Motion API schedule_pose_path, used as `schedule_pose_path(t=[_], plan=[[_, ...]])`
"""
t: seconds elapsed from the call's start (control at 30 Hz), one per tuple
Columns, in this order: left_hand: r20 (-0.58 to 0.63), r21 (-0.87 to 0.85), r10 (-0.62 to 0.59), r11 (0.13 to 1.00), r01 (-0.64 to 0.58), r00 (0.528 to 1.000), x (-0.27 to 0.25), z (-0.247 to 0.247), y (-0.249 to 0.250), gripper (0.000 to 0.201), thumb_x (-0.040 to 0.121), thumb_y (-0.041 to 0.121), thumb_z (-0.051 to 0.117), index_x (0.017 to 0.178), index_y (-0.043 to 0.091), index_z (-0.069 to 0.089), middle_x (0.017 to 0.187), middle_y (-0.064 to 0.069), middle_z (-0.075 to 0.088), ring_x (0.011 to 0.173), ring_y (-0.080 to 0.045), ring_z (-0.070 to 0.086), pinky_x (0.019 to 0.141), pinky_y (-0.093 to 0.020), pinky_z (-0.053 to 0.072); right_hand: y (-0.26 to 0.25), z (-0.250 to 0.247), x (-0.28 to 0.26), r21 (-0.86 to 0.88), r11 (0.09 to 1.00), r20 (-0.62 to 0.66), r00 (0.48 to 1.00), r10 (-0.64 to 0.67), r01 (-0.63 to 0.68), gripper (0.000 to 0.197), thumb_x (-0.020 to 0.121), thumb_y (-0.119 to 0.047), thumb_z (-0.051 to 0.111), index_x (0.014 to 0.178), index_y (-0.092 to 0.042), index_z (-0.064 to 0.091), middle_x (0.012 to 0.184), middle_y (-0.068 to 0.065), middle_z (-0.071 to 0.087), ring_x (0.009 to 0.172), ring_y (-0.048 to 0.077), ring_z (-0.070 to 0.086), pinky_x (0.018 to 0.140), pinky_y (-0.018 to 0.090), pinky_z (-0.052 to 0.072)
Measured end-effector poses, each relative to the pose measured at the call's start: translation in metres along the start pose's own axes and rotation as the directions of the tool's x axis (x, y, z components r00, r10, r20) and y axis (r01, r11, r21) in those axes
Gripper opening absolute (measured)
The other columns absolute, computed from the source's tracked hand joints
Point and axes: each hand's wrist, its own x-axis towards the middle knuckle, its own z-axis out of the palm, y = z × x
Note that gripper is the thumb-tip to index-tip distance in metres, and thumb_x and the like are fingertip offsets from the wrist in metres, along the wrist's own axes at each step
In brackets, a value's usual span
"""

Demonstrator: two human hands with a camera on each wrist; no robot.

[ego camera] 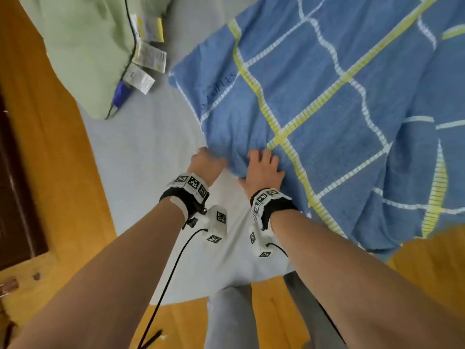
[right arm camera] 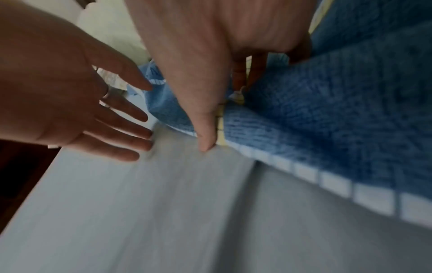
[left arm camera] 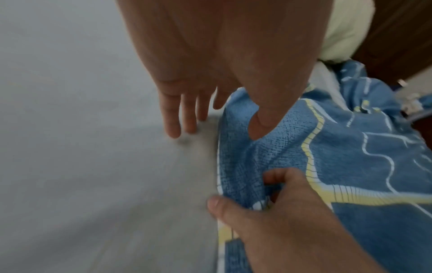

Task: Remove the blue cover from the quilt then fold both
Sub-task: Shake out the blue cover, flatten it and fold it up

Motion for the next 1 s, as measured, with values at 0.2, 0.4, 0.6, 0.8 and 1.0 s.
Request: schedule_pose_path(t=[0.2, 0.4, 0.6, 0.8, 1.0], plan=[[0.088, -0.492, -0.158, 0.852, 0.181, 0.984, -0.020, 0.010, 0.042, 0.097, 0.073, 0.055, 0.073, 0.145, 0.007, 0.029, 0.131, -0.010, 0.054, 0.107, -0.027, 0.061, 0.086, -0.041, 0.052, 0.045, -0.049, -0.006, 0.599, 0.798, 0.010, 0.996, -0.092, 0.067, 0.013, 0.094, -0.021, 0.062, 0.099, -0.013, 0.054, 0.086, 0.001, 0.059, 0.079, 0.019, 0.052, 0.071, 0.032, 0.044], [0.196, -0.694, -0.021, 0.704, 0.154, 0.980, -0.126, 0.009, 0.159, 0.042, 0.088, 0.037, 0.069, 0.115, 0.007, 0.059, 0.104, -0.013, 0.066, 0.078, -0.021, 0.064, 0.047, -0.025, 0.054, 0.133, -0.175, -0.099, 0.793, 0.599, -0.105, 0.993, -0.044, 0.111, 0.022, 0.076, -0.022, 0.072, 0.077, -0.022, 0.050, 0.057, 0.000, 0.049, 0.053, 0.008, 0.040, 0.056, 0.029, 0.039], [0.138, -0.563, 0.197, 0.822, -0.087, 0.971, -0.246, 0.017, 0.286, 0.053, 0.092, 0.026, 0.063, 0.138, 0.006, 0.045, 0.110, -0.007, 0.061, 0.092, -0.026, 0.061, 0.065, -0.026, 0.054, 0.239, -0.263, -0.196, 0.787, 0.617, -0.099, 0.982, 0.162, -0.022, 0.024, 0.074, -0.029, 0.068, 0.097, -0.028, 0.059, 0.086, -0.006, 0.069, 0.082, 0.017, 0.065, 0.077, 0.032, 0.052], [0.042, -0.694, 0.644, 0.569, -0.442, 0.764, -0.408, 0.088, 0.416, 0.021, 0.084, 0.012, 0.071, 0.104, 0.015, 0.072, 0.109, -0.011, 0.070, 0.107, -0.023, 0.063, 0.105, -0.046, 0.045, 0.358, -0.328, -0.263, 0.754, 0.650, -0.121, 0.953, 0.279, -0.095, 0.010, 0.086, -0.020, 0.061, 0.093, -0.021, 0.055, 0.088, 0.002, 0.065, 0.087, 0.028, 0.063, 0.077, 0.035, 0.050], [0.075, -0.649, 0.842, 0.448, -0.615, 0.535, -0.561, 0.183, 0.512, 0.021, 0.092, 0.006, 0.062, 0.112, 0.005, 0.069, 0.089, 0.005, 0.067, 0.076, 0.003, 0.062, 0.068, -0.009, 0.047, 0.514, -0.403, -0.315, 0.857, 0.516, -0.147, 0.949, 0.279, -0.019, 0.039, 0.078, -0.028, 0.075, 0.112, -0.027, 0.055, 0.101, -0.005, 0.068, 0.093, 0.016, 0.066, 0.081, 0.034, 0.054]])
